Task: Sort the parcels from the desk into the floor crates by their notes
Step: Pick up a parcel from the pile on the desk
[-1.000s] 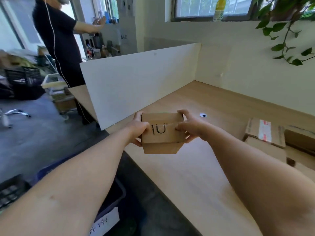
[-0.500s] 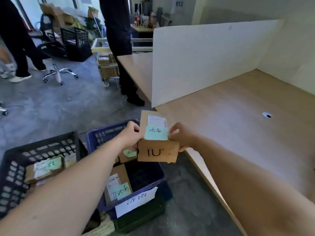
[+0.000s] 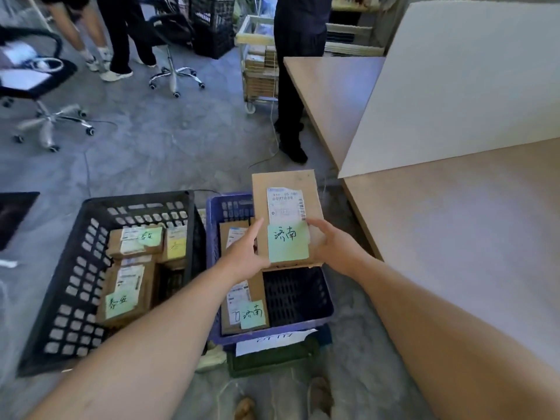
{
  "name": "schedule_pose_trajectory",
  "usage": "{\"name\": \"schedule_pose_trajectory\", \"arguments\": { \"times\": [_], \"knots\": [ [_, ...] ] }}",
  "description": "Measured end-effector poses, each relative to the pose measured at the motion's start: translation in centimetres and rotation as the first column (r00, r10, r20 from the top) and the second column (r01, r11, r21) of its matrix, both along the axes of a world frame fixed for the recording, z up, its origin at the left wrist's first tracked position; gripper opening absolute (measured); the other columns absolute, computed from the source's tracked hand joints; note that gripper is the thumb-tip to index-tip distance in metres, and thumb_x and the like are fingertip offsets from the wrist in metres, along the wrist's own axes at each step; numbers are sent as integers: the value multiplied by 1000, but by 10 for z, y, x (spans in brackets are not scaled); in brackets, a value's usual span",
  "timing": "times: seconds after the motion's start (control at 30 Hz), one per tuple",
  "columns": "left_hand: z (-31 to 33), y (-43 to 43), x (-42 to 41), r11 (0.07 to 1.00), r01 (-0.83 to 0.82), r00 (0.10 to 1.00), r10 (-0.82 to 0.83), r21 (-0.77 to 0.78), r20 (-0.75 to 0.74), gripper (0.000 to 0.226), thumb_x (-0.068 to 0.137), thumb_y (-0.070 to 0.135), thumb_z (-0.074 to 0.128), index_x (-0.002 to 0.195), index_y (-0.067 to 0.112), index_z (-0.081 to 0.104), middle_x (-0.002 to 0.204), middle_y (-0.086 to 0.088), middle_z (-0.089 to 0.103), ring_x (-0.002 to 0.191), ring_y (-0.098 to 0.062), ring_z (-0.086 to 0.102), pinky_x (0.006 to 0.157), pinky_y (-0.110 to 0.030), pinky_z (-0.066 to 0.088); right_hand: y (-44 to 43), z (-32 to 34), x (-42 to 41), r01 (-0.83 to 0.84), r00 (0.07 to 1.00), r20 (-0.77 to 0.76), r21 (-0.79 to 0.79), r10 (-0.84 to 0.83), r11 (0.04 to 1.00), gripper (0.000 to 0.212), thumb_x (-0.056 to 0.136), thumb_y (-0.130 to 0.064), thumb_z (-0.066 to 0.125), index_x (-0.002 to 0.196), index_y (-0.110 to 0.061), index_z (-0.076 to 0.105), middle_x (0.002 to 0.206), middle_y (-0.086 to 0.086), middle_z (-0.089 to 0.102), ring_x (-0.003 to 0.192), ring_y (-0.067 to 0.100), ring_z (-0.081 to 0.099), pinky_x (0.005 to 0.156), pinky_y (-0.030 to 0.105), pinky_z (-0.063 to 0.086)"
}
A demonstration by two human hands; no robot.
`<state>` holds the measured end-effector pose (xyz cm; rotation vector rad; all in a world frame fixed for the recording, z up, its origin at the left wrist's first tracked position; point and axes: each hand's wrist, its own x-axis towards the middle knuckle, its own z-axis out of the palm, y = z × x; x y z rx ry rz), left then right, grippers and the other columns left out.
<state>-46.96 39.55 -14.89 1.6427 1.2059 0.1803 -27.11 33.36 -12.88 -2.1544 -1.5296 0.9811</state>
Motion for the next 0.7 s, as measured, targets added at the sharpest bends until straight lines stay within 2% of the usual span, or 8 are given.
{"name": "schedule_pose_trajectory", "arguments": {
  "times": [0.17,0.3,0.37,0.47,0.5,0.6,0.67,0.7],
  "knots": [
    [-28,3,8,997,-69,994,66,-31,-92,100,88,9,65,151,48,-2,141,7,50,75,-11,57,59,-26,43,23,-32,11,-100,994,38,-54,102,994,68,92,-11,59,147,-35,27,115,8,65,94,26,66,82,43,56],
    [-60,3,17,994,-96,982,85,-58,-168,100,89,11,65,150,48,-5,145,4,47,90,-16,60,64,-25,45,32,-69,20,-156,986,48,-116,163,981,73,90,-13,60,147,-37,23,115,10,64,94,28,65,82,44,56],
    [-79,1,21,991,-104,978,87,-86,-189,99,89,8,64,151,47,-4,146,3,44,96,-15,58,63,-21,44,31,-90,23,-139,990,-5,-141,140,980,74,88,-14,60,150,-35,25,126,10,60,107,29,61,92,43,51],
    [-113,-3,25,986,-99,973,68,-134,-220,100,89,8,63,150,49,-5,138,3,49,90,-15,59,62,-23,45,28,-124,27,-151,988,7,-218,156,964,75,89,-14,58,152,-33,21,126,12,59,106,30,60,91,40,51],
    [-124,-4,27,983,-97,973,60,-158,-224,101,89,8,64,149,50,-6,135,4,50,91,-15,59,66,-24,47,28,-136,28,-170,982,33,-250,184,953,76,90,-13,56,151,-35,17,120,13,60,99,30,62,85,41,53],
    [-160,-5,31,964,-110,974,56,-243,-222,105,87,3,65,148,52,-4,146,5,44,110,-17,56,94,-39,51,29,-168,30,-180,978,41,-318,203,931,74,91,-16,53,150,-37,13,114,13,60,86,28,61,72,40,55],
    [-180,-5,33,955,-105,971,37,-278,-237,105,86,2,65,149,52,-3,147,5,44,111,-18,56,98,-42,49,27,-186,31,-182,977,35,-358,208,916,72,92,-16,52,151,-34,14,113,14,60,86,28,60,67,37,50],
    [-189,-5,33,950,-100,970,26,-297,-244,105,86,1,65,149,51,-3,146,4,45,110,-18,57,98,-42,49,25,-195,31,-179,977,40,-369,208,912,71,92,-18,52,151,-31,16,116,15,60,91,30,61,72,37,49]
  ]
}}
